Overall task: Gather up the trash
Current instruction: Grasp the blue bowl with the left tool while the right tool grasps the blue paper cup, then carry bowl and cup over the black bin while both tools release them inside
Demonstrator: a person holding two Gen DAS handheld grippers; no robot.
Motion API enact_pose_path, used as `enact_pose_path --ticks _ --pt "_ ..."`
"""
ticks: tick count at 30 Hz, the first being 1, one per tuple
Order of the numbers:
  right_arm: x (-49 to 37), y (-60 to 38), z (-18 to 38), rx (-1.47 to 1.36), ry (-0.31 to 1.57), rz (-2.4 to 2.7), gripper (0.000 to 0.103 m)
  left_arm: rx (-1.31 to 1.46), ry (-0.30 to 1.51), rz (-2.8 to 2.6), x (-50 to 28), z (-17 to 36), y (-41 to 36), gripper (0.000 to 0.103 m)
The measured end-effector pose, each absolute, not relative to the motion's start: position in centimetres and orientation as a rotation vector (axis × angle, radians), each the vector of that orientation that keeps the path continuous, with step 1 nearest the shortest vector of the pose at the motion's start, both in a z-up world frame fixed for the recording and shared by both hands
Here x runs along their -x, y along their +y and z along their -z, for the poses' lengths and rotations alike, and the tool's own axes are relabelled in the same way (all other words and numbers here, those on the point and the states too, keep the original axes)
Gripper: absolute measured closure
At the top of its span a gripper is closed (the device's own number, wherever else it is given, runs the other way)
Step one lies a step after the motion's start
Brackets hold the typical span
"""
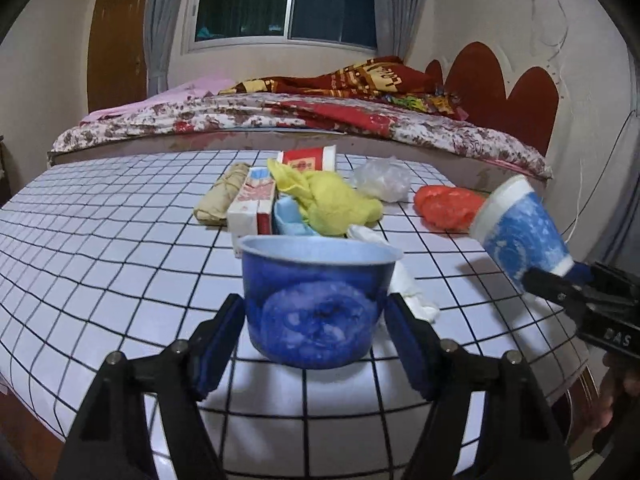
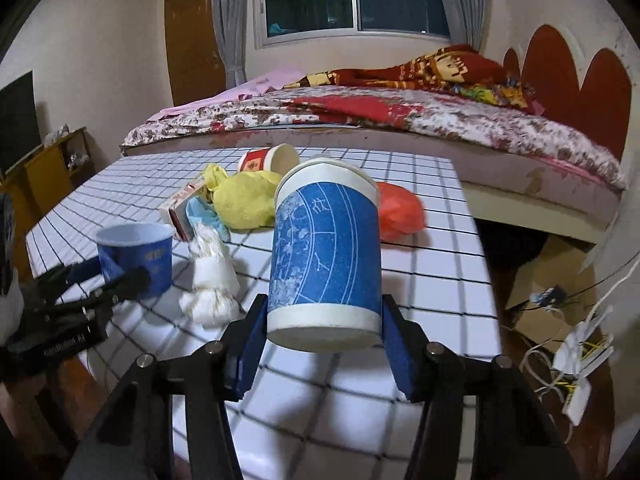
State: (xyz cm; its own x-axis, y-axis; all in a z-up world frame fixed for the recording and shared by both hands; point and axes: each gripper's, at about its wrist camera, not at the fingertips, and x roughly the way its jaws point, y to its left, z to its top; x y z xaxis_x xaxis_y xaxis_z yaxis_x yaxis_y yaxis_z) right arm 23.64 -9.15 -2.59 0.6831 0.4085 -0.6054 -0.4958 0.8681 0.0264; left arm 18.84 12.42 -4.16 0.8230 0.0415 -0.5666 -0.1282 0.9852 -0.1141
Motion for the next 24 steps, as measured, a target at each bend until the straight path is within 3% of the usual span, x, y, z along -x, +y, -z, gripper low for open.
enact_pose_path --ticks 6,10,15,16,24 --pt "-23.4 -11.0 3.0 0.138 0.669 -0.494 0.047 0.160 0.636 -0.110 -19.5 5.4 12.5 0.029" --pt "-23.8 -10.7 3.2 0.131 0.676 -0.498 0.047 0.169 0.663 -0.150 -20.3 6.3 12.9 0.012" --pt "-24.5 -10.5 4.1 0.119 0.700 -0.491 0.047 0.175 0.671 -0.150 -21.5 6.8 13.4 0.014" --pt "-24.6 -10.6 4.2 0.117 0.704 -0.489 0.047 0.186 0.660 -0.132 -21.5 6.7 13.6 0.025" --pt "-24.1 -12.4 4.0 0.098 0.694 -0.457 0.047 0.152 0.609 -0.096 -19.0 4.9 12.1 0.026"
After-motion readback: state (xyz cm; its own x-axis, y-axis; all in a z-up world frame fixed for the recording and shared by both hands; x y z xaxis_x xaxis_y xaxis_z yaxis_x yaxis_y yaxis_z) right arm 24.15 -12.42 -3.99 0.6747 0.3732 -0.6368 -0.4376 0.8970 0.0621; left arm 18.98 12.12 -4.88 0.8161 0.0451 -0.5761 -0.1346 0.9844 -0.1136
